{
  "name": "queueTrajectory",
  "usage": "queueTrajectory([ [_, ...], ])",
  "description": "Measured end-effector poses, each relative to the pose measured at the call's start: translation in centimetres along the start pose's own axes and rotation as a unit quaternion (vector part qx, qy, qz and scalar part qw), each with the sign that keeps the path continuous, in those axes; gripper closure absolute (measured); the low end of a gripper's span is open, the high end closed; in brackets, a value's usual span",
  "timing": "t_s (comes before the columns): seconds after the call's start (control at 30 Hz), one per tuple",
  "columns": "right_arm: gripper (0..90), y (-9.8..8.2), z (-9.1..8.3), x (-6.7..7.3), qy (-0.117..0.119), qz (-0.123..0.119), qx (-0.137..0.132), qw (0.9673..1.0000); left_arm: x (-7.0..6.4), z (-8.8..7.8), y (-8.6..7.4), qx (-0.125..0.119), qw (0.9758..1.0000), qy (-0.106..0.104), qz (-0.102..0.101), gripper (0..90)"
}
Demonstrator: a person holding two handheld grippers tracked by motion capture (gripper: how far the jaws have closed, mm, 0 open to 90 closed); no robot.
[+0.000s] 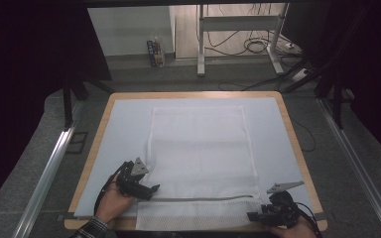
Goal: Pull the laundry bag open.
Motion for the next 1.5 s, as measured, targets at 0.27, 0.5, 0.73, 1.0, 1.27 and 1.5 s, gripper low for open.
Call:
queueTrajectory([
  [0.27,87.1,0.8,-0.6,0.8,-0.039,-0.104,-0.051,0.9925,-1.6,0.1,2.1,-0.024,0.9992,-0.031,0.007,5.2],
  [0.5,87.2,1.2,-1.2,1.1,-0.037,-0.174,-0.087,0.9802,-4.1,0.9,6.4,-0.051,0.9960,-0.068,0.027,5.2],
  [0.73,87.2,1.3,-1.5,1.1,-0.052,-0.232,-0.102,0.9660,-6.7,2.4,11.1,-0.069,0.9907,-0.111,0.037,7.0],
  [1.0,87.2,1.4,-1.6,0.7,-0.052,-0.258,-0.114,0.9580,-9.1,4.3,15.3,-0.093,0.9845,-0.139,0.054,8.9],
  [1.27,87.1,1.3,-1.2,1.0,-0.057,-0.275,-0.107,0.9539,-11.5,6.1,17.7,-0.101,0.9791,-0.160,0.076,9.2],
  [1.5,87.1,1.2,-1.0,1.0,-0.058,-0.275,-0.105,0.9538,-14.2,7.2,19.2,-0.098,0.9733,-0.183,0.098,12.8],
])
Point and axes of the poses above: each handheld gripper's, and its own axes: z roughly forward along the jaws, y roughly out of its top, x roughly to its left, the point moved 6 cm from there along z, roughly forward along the jaws, and after that the axes turned 6 degrees about -x, right-handed, at the moved point
